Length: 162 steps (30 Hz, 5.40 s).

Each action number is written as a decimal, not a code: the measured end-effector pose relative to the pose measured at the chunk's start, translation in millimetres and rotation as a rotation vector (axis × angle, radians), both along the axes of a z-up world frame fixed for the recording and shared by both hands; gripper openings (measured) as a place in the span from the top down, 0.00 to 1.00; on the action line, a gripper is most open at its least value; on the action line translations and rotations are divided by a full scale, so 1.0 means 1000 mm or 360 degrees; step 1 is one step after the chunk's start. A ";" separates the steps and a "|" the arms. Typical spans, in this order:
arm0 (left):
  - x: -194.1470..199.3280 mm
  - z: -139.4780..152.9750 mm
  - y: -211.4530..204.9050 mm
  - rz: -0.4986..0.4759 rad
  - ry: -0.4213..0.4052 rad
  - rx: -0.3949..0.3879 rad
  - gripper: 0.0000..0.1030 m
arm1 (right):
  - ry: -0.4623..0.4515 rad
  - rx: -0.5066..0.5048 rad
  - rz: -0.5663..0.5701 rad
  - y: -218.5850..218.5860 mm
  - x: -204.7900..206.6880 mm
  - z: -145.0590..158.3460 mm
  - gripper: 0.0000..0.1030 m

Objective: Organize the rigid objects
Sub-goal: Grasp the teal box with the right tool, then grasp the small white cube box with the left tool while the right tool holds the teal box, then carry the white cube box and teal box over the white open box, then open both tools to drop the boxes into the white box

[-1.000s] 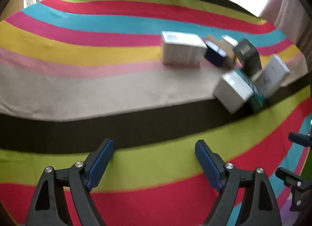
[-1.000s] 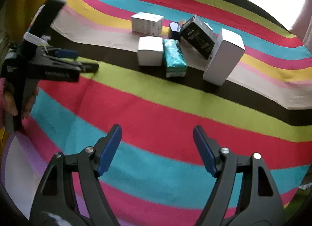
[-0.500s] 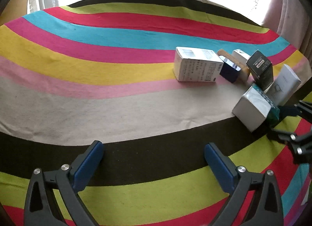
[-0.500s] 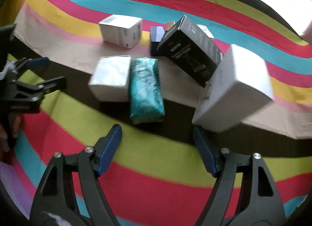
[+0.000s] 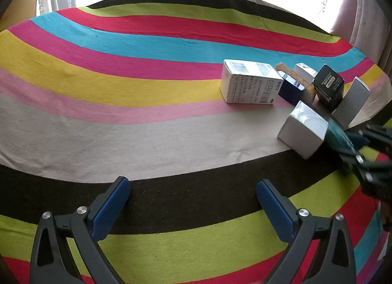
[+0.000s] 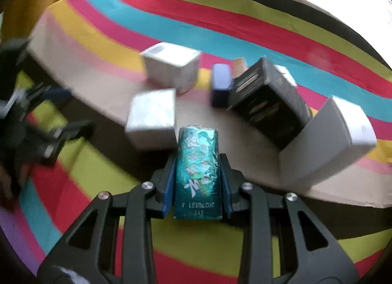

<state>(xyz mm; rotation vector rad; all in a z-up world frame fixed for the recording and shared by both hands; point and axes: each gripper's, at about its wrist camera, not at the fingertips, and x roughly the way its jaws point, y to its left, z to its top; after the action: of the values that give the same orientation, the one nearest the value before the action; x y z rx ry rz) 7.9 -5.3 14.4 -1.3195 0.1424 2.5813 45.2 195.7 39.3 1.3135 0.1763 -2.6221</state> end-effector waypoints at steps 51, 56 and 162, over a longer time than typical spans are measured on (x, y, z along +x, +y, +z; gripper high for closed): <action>-0.010 0.016 0.067 0.0085 -0.0218 -0.0084 0.59 | 0.0071 -0.0039 -0.0112 0.036 0.017 -0.009 0.64; -0.001 0.016 0.054 0.0099 -0.0299 -0.0077 0.60 | 0.0066 -0.0055 -0.0115 0.037 0.018 -0.009 0.63; 0.400 0.109 0.025 -0.0442 0.0136 -0.0067 0.58 | 0.0111 0.0043 0.0182 -0.133 0.385 0.099 0.64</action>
<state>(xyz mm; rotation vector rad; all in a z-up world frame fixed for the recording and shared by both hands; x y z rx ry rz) 407.5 19.6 123.0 -1.1139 0.3695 2.4099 429.9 63.0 138.6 1.1841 0.2896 -2.5787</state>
